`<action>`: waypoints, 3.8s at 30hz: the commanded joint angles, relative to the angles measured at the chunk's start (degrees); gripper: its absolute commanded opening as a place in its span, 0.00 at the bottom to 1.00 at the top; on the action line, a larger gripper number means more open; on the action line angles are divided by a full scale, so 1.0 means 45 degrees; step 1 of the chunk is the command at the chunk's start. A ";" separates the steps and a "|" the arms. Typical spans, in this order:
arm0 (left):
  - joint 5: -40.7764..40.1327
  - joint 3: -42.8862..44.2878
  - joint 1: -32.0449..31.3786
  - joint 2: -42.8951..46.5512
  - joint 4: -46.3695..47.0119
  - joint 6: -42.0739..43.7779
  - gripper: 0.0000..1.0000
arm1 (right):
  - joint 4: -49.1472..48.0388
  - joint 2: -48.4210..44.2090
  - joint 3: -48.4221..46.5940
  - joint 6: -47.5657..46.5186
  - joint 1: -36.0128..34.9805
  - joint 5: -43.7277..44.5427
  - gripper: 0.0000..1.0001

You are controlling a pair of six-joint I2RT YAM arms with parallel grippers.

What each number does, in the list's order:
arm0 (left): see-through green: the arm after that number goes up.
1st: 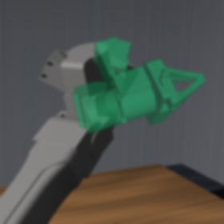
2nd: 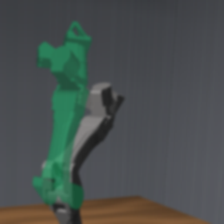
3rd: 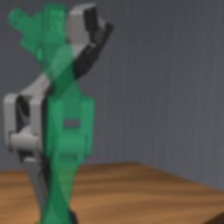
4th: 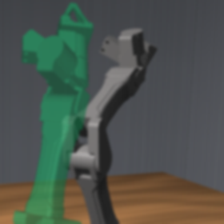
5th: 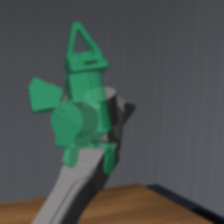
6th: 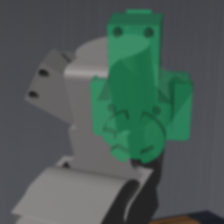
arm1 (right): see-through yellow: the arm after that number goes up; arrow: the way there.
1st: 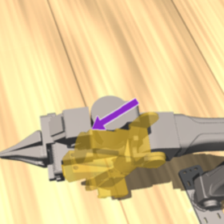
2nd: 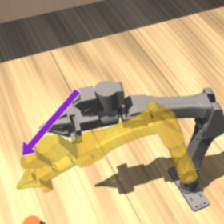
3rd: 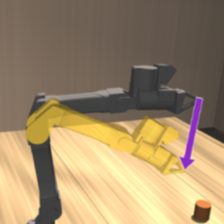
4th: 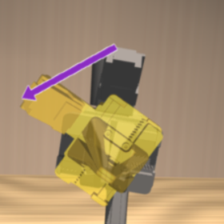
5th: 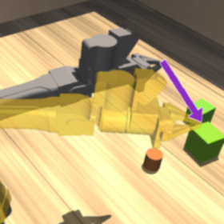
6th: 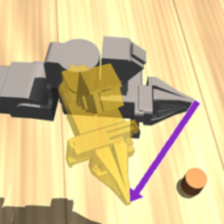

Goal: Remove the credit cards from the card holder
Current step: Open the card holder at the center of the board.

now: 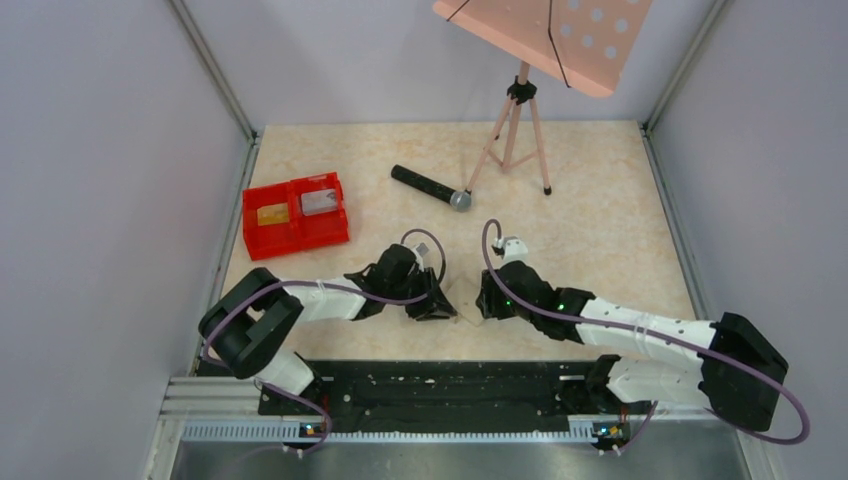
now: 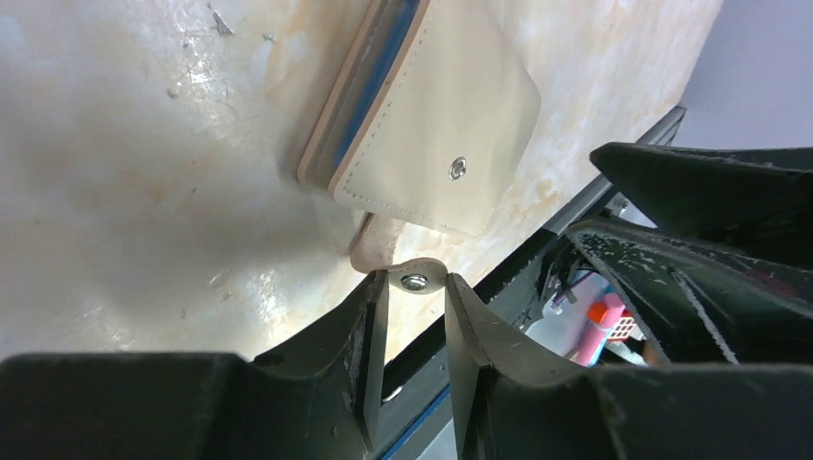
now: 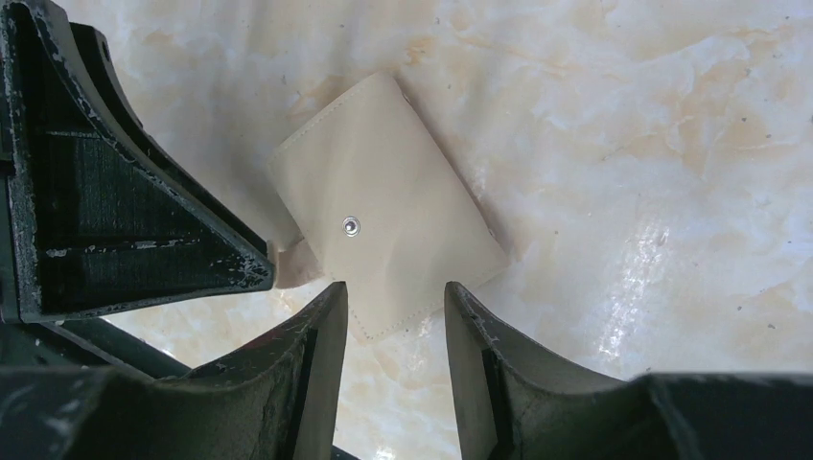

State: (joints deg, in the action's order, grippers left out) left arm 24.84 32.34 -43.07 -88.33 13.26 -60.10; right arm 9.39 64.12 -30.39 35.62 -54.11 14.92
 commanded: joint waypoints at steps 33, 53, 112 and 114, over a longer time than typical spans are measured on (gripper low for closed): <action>-0.2665 0.3459 -0.1381 -0.0313 -0.4098 0.2709 0.62 | 0.0476 -0.3310 0.1148 0.0173 0.0318 0.0874 0.45; -0.3582 0.2028 -0.1796 0.0978 -0.3792 0.3020 0.02 | -0.0593 -0.1507 0.0520 -0.0695 0.0424 -0.0807 0.63; -0.3882 -0.0806 -0.1757 0.3531 -0.1103 0.2436 0.00 | -0.0565 0.0265 -0.0387 -0.1772 0.1634 0.0423 0.55; -0.3947 -0.0955 -0.1757 0.3679 -0.1097 0.2427 0.00 | -0.0656 0.0378 -0.0343 -0.1706 0.1857 0.0332 0.54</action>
State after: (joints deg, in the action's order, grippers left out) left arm 8.03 29.32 -51.05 -74.39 6.04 -49.41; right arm 7.14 66.02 -30.02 27.09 -47.62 15.42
